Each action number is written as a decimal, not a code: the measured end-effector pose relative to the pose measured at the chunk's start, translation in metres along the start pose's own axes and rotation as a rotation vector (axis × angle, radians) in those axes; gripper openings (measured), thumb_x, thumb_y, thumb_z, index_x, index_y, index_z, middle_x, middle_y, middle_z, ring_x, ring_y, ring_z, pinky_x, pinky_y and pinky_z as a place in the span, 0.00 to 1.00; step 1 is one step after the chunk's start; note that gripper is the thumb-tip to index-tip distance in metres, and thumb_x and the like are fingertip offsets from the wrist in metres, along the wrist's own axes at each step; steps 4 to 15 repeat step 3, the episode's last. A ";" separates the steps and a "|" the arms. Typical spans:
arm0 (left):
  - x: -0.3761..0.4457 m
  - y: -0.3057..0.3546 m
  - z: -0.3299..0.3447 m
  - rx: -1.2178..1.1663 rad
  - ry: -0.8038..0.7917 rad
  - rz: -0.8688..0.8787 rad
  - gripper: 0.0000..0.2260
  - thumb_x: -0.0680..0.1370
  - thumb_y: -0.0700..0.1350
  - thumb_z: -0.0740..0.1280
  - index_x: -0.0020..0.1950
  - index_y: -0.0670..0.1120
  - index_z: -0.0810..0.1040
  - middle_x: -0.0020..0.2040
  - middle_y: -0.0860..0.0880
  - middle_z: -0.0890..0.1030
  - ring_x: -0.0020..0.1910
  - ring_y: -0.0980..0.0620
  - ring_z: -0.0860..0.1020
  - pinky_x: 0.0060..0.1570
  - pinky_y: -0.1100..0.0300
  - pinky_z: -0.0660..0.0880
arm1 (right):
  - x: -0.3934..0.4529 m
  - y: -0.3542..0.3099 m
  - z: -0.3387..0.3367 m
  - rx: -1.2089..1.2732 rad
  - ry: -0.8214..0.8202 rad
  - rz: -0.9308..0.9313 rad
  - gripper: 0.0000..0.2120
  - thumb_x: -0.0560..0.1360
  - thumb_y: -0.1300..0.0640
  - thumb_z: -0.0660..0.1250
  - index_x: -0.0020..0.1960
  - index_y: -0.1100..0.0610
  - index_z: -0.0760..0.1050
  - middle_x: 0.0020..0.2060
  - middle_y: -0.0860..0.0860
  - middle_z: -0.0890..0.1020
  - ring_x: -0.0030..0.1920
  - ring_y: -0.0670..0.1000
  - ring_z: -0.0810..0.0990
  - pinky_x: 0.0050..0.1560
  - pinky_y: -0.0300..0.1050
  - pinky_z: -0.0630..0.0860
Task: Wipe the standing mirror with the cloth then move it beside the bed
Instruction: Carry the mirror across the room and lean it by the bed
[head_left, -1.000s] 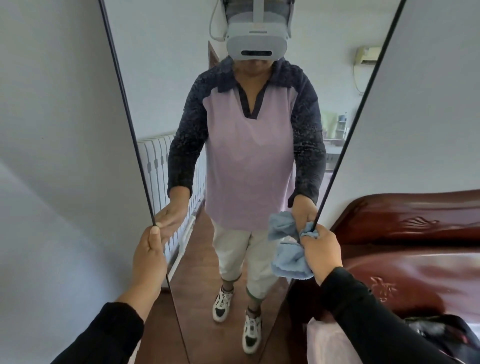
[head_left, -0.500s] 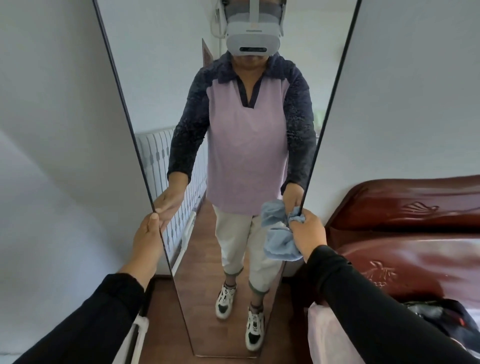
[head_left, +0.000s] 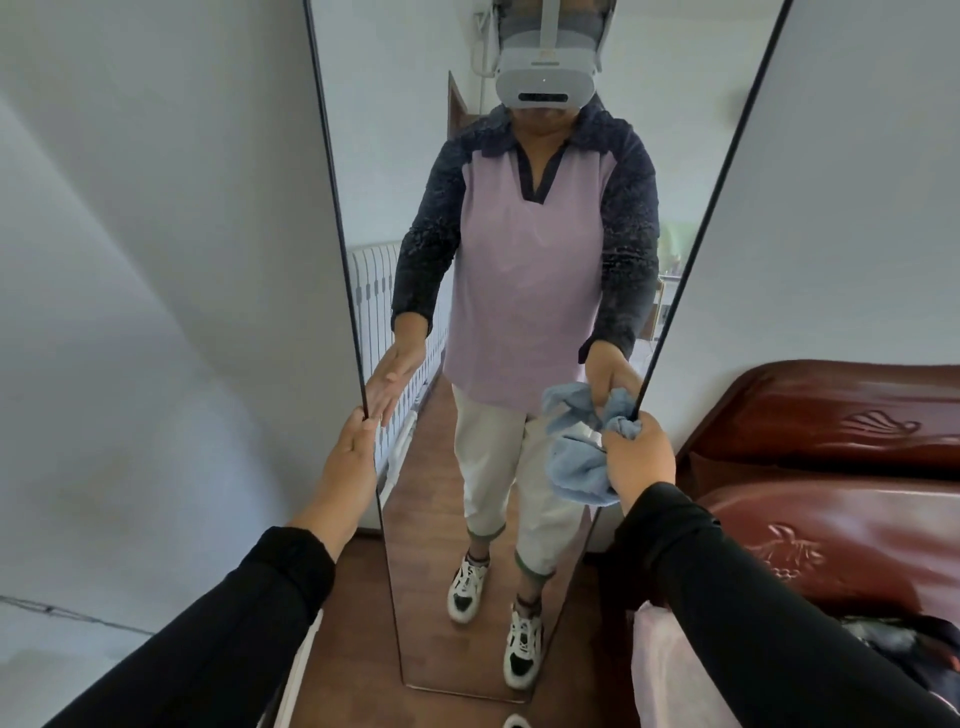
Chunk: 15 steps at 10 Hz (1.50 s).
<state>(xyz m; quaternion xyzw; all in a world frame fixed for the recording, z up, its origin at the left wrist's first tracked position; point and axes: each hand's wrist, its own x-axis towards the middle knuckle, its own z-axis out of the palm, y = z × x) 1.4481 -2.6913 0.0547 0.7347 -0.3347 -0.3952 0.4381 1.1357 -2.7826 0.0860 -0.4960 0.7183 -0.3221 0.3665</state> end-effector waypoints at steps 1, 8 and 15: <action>-0.009 -0.002 -0.006 0.011 -0.012 0.021 0.30 0.79 0.67 0.49 0.80 0.59 0.54 0.80 0.57 0.59 0.78 0.54 0.60 0.77 0.46 0.58 | -0.010 -0.001 0.003 0.048 0.048 -0.001 0.07 0.78 0.62 0.63 0.55 0.61 0.72 0.46 0.59 0.81 0.48 0.62 0.79 0.53 0.51 0.75; -0.031 -0.011 -0.016 0.027 -0.021 0.054 0.26 0.84 0.61 0.49 0.81 0.55 0.55 0.80 0.54 0.60 0.78 0.52 0.60 0.77 0.47 0.58 | -0.033 0.008 0.003 0.176 0.132 0.050 0.10 0.76 0.56 0.69 0.52 0.60 0.74 0.44 0.57 0.81 0.45 0.59 0.80 0.53 0.51 0.77; -0.031 -0.011 -0.016 0.027 -0.021 0.054 0.26 0.84 0.61 0.49 0.81 0.55 0.55 0.80 0.54 0.60 0.78 0.52 0.60 0.77 0.47 0.58 | -0.033 0.008 0.003 0.176 0.132 0.050 0.10 0.76 0.56 0.69 0.52 0.60 0.74 0.44 0.57 0.81 0.45 0.59 0.80 0.53 0.51 0.77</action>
